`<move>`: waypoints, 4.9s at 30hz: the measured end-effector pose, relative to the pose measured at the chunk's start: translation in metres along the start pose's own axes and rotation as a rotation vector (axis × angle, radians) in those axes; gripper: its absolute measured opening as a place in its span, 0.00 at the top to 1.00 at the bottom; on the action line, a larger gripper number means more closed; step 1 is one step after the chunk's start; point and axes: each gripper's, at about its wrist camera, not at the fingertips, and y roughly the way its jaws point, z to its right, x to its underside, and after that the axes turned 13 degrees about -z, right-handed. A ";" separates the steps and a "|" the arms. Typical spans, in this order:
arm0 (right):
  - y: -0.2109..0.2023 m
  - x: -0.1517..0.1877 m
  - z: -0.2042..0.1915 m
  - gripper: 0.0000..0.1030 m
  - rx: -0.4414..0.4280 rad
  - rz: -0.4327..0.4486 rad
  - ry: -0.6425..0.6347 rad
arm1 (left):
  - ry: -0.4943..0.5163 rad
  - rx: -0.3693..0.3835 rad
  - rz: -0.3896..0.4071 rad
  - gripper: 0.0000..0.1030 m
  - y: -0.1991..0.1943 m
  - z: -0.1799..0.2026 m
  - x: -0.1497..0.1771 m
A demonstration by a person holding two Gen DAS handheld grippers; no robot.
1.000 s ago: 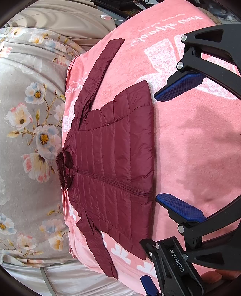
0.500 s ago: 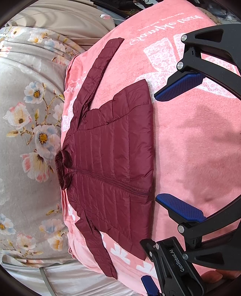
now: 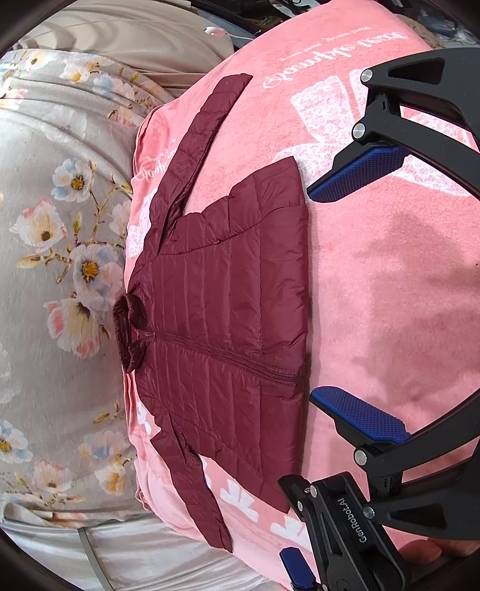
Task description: Fold large clothes
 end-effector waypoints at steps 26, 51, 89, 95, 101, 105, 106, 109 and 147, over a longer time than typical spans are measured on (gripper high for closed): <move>-0.008 0.002 -0.008 0.05 -0.034 0.006 -0.020 | -0.028 -0.018 -0.005 0.05 -0.007 -0.014 0.003; 0.132 -0.098 0.336 0.05 0.078 -0.018 0.745 | -0.230 0.008 -0.081 0.05 0.061 -0.078 -0.054; 0.157 -0.338 0.103 0.92 -0.376 0.211 0.127 | -0.313 -0.017 -0.015 0.05 0.105 -0.097 -0.120; 0.200 -0.330 -0.026 0.92 -0.499 0.072 -0.082 | -0.352 -0.008 -0.007 0.05 0.107 -0.114 -0.125; 0.248 -0.289 -0.114 0.93 -0.545 -0.082 -0.216 | -0.375 0.014 -0.003 0.05 0.111 -0.127 -0.129; 0.274 -0.269 -0.146 0.92 -0.547 -0.153 -0.254 | -0.368 0.050 0.006 0.05 0.113 -0.132 -0.136; 0.280 -0.263 -0.154 0.92 -0.544 -0.170 -0.264 | -0.367 0.066 0.006 0.05 0.114 -0.132 -0.139; 0.293 -0.253 -0.162 0.91 -0.534 -0.202 -0.283 | -0.363 0.146 -0.006 0.05 0.121 -0.133 -0.152; 0.289 -0.281 0.160 0.98 -0.340 0.028 0.359 | -0.238 0.433 -0.157 0.99 0.235 -0.059 -0.295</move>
